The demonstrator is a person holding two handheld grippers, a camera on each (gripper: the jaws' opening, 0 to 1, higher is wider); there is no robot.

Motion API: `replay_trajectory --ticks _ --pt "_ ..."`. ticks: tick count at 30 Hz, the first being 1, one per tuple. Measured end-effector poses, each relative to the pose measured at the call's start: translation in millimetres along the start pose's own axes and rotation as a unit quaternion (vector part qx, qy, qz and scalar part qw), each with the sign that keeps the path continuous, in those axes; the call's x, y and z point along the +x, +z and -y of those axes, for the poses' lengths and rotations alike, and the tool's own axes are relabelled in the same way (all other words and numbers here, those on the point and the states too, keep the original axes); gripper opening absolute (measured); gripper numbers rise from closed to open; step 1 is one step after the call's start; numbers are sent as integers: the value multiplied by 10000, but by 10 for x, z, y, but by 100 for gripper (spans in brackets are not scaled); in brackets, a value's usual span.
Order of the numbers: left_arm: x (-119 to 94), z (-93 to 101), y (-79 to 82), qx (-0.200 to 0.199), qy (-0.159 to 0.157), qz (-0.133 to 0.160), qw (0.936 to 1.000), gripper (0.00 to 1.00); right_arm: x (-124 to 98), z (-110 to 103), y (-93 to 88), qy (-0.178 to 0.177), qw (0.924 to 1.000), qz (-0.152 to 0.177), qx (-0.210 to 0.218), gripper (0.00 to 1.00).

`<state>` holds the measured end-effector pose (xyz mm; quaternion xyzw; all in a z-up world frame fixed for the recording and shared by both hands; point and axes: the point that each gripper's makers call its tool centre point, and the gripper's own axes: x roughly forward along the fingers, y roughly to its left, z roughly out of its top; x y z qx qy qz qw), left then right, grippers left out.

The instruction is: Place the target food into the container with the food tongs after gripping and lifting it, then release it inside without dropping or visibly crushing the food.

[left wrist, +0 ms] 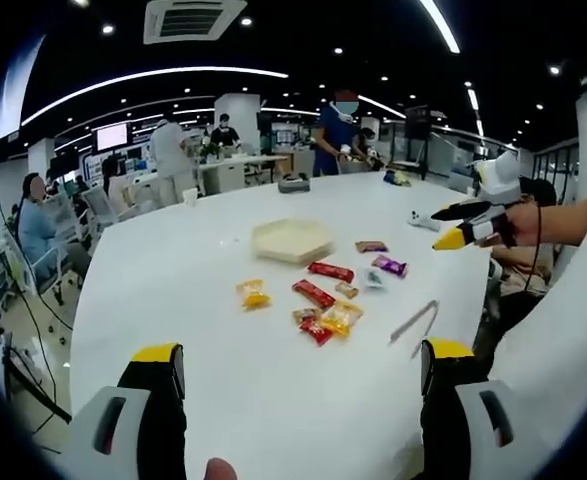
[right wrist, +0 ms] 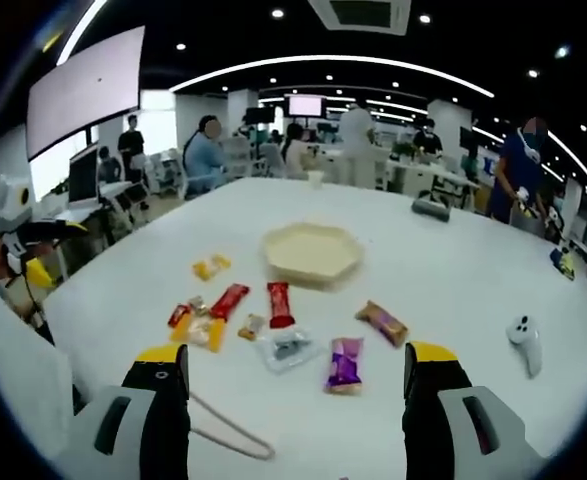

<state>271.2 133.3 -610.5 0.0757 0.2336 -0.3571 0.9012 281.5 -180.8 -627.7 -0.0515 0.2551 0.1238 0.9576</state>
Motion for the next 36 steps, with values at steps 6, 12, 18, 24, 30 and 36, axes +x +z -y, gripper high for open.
replay_trajectory --ticks 6,12,18,24,30,36 --pt "-84 7 -83 24 -13 -98 9999 99 -47 -107 -104 91 9998 -69 -163 90" --pt "-55 31 -53 92 -42 -23 9999 99 -152 -90 -168 32 9999 -36 -100 90" --pt "36 191 -45 330 -376 -95 9987 99 -330 -27 -209 -156 9999 -16 -66 90" --pt "84 237 -46 455 -483 -122 9977 99 -468 18 -273 -300 9995 -52 44 90" --pt "186 238 -7 465 -522 -92 9975 99 -521 94 -285 -457 9986 -28 266 90" --pt "226 325 -19 617 -655 -144 9958 99 -611 98 -295 -524 9985 -23 181 90"
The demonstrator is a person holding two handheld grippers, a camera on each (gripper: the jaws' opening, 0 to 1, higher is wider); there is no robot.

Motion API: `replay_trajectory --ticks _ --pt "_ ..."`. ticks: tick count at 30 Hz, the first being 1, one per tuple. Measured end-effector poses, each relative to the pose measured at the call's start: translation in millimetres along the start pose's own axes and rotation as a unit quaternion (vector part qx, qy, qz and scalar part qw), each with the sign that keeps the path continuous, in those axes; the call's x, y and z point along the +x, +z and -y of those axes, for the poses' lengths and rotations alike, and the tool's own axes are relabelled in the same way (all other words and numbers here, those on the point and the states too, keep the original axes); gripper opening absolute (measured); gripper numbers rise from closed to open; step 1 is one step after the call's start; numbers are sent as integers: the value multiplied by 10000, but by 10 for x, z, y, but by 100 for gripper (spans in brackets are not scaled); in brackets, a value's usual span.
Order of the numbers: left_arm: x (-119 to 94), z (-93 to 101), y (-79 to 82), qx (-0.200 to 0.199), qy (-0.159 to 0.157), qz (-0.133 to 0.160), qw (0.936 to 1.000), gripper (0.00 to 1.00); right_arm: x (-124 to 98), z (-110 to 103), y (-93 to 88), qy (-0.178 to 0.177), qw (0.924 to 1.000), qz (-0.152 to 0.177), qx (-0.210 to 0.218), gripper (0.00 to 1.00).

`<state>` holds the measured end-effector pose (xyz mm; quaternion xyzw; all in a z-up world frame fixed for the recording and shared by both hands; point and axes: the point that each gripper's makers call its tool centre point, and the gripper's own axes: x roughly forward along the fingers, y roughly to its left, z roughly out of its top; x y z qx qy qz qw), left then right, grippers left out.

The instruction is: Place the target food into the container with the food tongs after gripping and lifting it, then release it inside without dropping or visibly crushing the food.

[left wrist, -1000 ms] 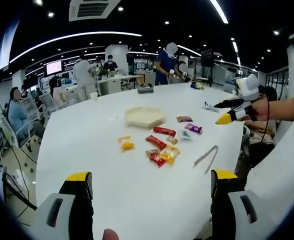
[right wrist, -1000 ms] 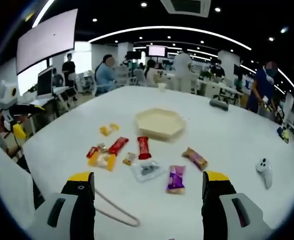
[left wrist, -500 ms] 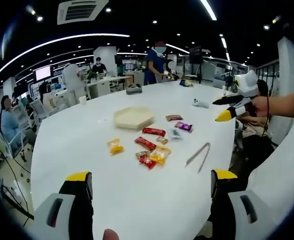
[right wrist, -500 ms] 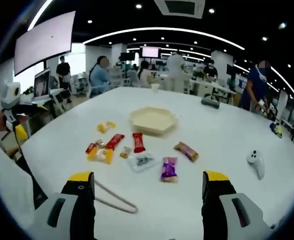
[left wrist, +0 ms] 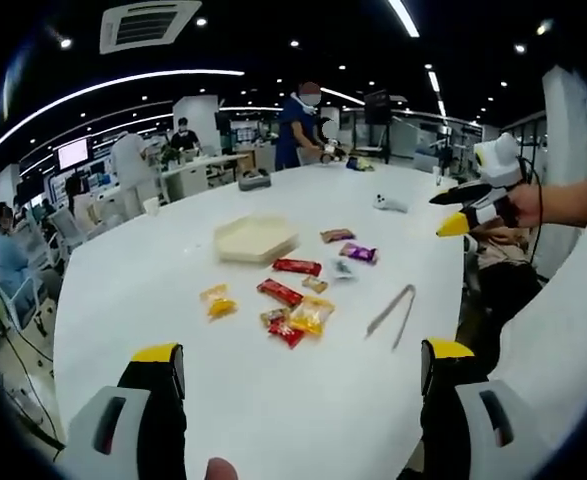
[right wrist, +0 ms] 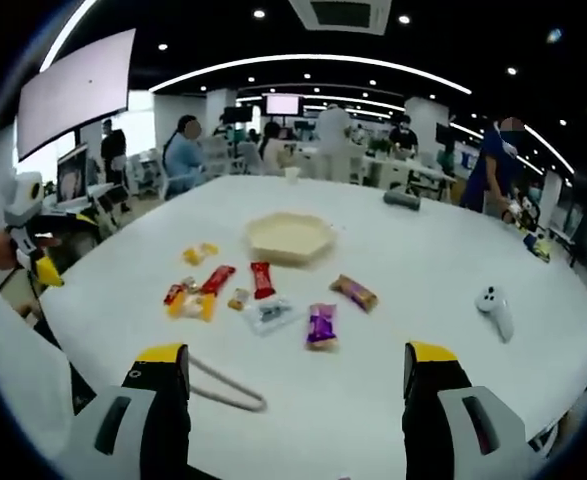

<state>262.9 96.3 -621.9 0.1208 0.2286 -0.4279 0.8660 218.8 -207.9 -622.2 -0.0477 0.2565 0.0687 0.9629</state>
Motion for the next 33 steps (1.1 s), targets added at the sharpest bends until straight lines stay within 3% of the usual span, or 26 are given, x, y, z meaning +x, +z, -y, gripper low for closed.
replay_trajectory --ticks 7,12,24,30,33 --pt "136 57 47 39 -76 8 10000 99 -16 54 -32 -35 9999 39 120 89" --pt "171 189 81 182 -298 -58 9994 99 -49 77 -53 -72 9999 33 140 89" --pt "118 131 92 140 -205 3 9997 99 -41 22 -46 -36 9999 7 150 89" --pt "103 128 -11 347 -202 -127 9991 99 -48 -26 -75 -27 9999 -13 120 89" --pt "99 69 -1 122 -133 -147 9997 99 -32 -27 -100 5 9998 -118 154 89"
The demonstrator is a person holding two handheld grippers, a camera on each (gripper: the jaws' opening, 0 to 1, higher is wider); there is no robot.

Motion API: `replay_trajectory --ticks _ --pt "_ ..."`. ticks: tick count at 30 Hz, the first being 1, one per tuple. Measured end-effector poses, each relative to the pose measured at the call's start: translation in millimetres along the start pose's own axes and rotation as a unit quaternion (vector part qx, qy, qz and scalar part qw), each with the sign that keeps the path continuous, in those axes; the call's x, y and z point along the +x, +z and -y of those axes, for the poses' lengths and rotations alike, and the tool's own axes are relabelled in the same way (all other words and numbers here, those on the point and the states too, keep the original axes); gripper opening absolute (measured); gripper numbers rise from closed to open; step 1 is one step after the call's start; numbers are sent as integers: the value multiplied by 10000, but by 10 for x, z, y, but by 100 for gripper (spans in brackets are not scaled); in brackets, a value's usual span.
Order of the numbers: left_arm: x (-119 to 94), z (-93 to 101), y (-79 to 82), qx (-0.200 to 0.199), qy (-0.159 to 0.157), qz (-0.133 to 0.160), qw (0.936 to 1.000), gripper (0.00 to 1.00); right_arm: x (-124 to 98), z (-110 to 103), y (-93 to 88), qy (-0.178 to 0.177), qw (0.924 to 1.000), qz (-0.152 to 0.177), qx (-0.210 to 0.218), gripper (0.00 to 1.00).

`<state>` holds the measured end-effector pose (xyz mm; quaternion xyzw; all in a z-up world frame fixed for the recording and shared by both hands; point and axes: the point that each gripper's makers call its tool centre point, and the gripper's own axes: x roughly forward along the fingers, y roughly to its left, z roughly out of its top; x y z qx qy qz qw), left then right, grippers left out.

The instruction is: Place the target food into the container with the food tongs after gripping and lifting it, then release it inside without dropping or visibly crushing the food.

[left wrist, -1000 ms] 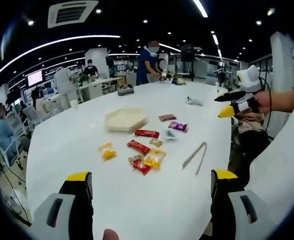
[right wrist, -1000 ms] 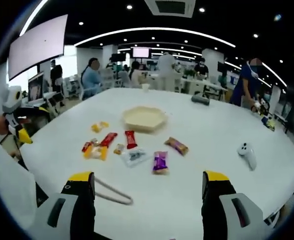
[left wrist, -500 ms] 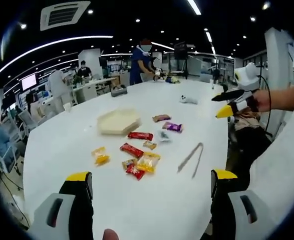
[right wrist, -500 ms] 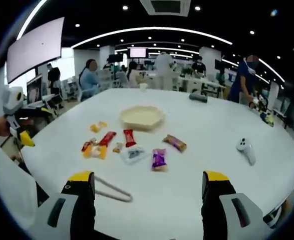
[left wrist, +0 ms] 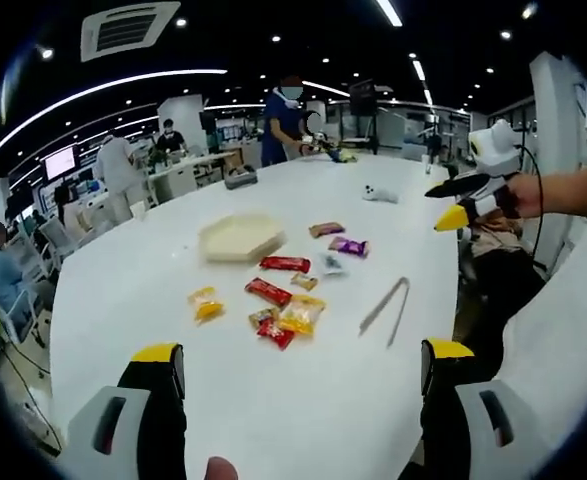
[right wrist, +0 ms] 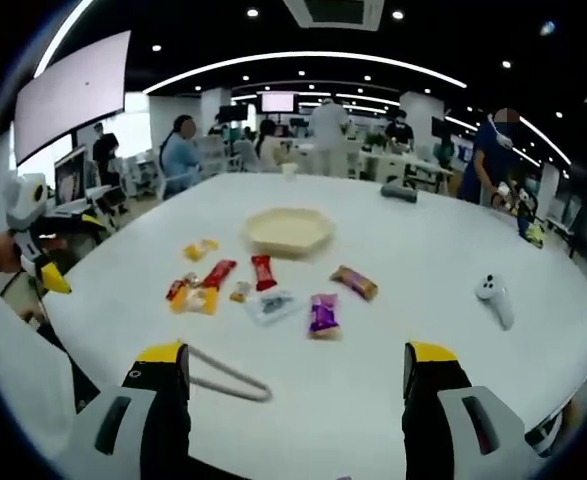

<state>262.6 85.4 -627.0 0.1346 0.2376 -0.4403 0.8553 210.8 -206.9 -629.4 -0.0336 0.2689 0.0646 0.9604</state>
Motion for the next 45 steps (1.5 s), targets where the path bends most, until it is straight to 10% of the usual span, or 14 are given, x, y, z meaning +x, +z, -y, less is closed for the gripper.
replay_trajectory --ticks 45 --pt "515 523 115 93 -171 -511 9985 99 119 364 9 704 9962 -95 -498 90"
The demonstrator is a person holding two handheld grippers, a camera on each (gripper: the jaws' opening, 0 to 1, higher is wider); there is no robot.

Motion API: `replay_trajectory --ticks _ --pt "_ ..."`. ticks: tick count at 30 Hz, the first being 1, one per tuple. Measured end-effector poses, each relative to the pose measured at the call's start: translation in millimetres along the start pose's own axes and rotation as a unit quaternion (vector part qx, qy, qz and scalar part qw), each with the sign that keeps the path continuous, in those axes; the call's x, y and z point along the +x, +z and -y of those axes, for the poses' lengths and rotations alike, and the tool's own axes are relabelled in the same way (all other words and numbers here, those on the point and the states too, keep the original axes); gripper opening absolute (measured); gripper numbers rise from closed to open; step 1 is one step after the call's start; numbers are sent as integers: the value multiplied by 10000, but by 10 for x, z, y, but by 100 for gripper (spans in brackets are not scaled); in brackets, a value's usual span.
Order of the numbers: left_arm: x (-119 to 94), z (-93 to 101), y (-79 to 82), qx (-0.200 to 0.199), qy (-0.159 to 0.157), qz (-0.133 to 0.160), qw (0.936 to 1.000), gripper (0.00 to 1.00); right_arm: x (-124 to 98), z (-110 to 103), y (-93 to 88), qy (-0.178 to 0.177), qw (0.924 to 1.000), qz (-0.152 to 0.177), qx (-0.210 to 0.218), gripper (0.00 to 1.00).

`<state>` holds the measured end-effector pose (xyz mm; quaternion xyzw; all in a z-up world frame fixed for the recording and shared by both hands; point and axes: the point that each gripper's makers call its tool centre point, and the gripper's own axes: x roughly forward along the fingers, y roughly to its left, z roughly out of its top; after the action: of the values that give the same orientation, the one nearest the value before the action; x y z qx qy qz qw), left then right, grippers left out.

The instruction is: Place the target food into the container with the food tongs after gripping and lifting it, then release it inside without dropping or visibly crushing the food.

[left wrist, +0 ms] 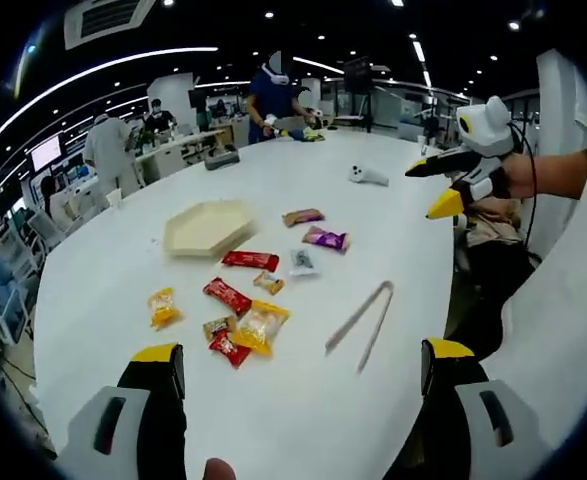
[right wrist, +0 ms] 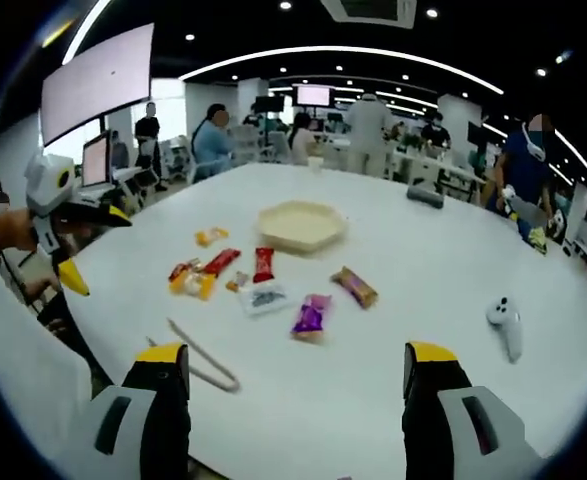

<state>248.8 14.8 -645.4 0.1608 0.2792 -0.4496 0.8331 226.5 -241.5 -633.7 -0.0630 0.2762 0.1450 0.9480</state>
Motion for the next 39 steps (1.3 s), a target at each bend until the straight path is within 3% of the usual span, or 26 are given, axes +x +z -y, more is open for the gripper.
replay_trajectory --ticks 9,16,25,39 --pt "-79 67 -18 145 -93 29 9998 99 9 -187 141 111 9998 133 -131 90" --pt "-66 74 -75 229 -128 -1 9997 99 -34 -185 115 82 9999 120 -58 89" --pt "-29 56 -12 271 -55 62 9996 99 -40 -210 103 198 9996 61 -202 89" --pt "-25 140 -50 259 17 -120 9996 99 0 -175 102 319 9991 138 -262 89"
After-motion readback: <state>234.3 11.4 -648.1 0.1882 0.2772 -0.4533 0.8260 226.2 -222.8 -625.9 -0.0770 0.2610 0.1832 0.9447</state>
